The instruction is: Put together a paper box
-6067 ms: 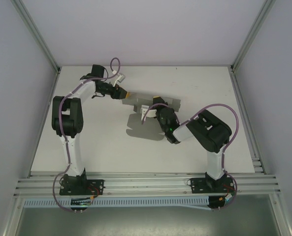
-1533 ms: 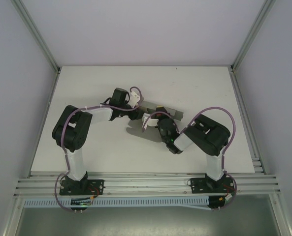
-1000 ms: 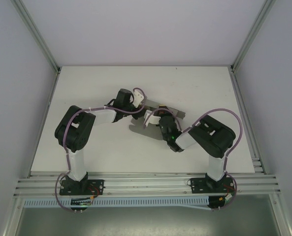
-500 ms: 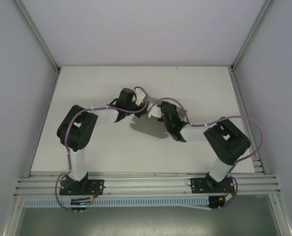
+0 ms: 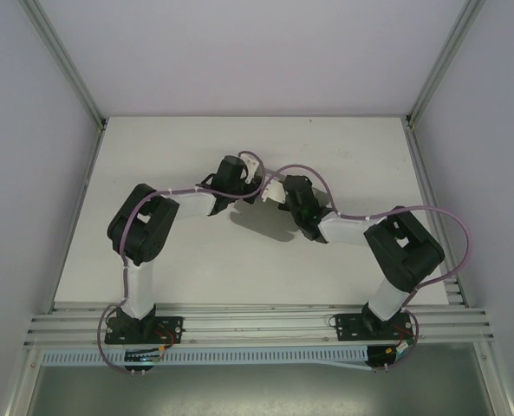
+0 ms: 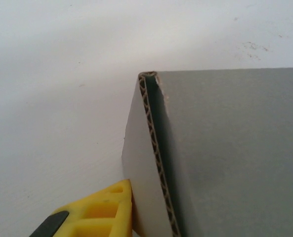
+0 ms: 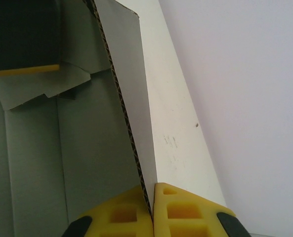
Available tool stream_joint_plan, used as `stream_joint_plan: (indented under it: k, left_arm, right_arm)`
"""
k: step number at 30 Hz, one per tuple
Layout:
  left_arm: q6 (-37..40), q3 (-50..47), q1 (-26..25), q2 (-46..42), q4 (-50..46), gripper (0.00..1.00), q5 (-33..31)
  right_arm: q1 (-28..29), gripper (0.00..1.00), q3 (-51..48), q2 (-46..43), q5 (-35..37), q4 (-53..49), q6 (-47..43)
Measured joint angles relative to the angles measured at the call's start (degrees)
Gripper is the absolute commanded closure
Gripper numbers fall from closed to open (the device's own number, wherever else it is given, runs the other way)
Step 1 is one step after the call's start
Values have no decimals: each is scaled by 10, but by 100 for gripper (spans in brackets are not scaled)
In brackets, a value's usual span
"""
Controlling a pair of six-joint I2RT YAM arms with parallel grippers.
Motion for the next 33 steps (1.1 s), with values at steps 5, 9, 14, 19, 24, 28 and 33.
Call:
stream_joint_plan:
  k: [5,9,14,19,24,28,33]
  left_arm:
    - [20,-33,5,-10,37,58,38]
    - [44,-89,7,-52,50,38,44]
    - [65,-148,12,-112,57,19,71]
    - [61,-200,42,-169,73,2,105]
    - [20,-227,147,-204,93,2,180]
    - [1,-231,161,-208,96,2,184]
    - [-38,-223,195,-205,87,2,186]
  right_arm:
    - [-8,100,0,-10,-18,-17,6]
    - [-8,100,-4,-14,-30,-15,3]
    - [6,100,-39,-14,-33,31,-22]
    - [16,100,-52,6,-33,62,-41]
    - [16,100,-56,6,-34,76,-44]
    - [16,100,-60,6,-33,101,-58]
    - [9,100,-59,6,-37,132,-101]
